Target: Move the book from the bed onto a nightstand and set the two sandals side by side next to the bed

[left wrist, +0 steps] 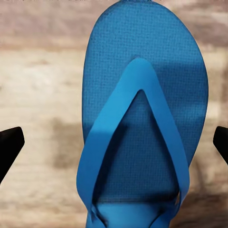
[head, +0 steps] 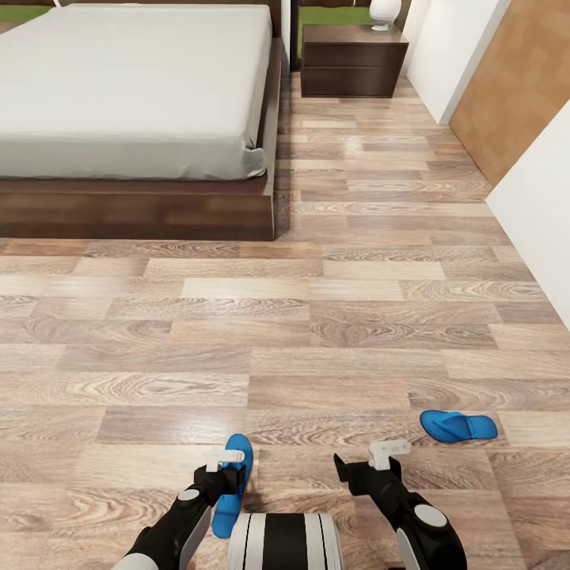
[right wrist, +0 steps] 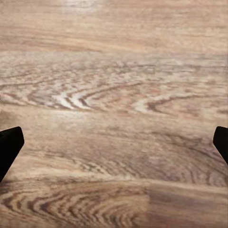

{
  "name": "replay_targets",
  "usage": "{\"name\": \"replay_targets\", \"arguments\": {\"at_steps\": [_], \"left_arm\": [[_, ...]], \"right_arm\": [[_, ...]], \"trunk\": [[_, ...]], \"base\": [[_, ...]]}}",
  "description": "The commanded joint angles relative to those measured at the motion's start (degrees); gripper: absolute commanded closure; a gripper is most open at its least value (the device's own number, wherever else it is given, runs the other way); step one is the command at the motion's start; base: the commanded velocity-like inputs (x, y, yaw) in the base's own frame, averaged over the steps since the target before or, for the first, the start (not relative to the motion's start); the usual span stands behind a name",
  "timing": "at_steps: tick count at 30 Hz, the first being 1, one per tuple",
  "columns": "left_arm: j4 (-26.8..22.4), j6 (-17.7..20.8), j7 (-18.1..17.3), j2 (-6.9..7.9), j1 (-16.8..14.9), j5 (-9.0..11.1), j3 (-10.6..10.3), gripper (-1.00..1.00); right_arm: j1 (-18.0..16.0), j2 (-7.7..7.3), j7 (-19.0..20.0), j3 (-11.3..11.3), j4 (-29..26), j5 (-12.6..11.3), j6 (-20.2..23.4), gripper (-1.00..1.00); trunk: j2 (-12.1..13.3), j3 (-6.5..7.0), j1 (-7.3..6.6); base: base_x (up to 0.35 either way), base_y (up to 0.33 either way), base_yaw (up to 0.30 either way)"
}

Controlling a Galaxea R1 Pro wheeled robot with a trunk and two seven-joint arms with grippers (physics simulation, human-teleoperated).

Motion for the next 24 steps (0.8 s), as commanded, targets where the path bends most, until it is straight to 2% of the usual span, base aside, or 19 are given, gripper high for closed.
{"name": "replay_targets", "arguments": {"at_steps": [1,24], "left_arm": [[-0.1,0.1,0.1,0.01,0.0,-0.1,-0.1,-1.0],[-0.1,0.1,0.1,0.0,0.0,-0.1,-0.1,-1.0]], "right_arm": [[-0.1,0.03,0.2,-0.1,-0.1,-0.1,0.7,-1.0],[-0.8,0.07,0.2,-0.6,-0.1,-0.3,6.7,-1.0]], "trunk": [[0.0,-0.03,-0.01],[0.0,-0.03,-0.01]], "base": [[0.0,0.0,0.0],[0.0,0.0,0.0]]}}
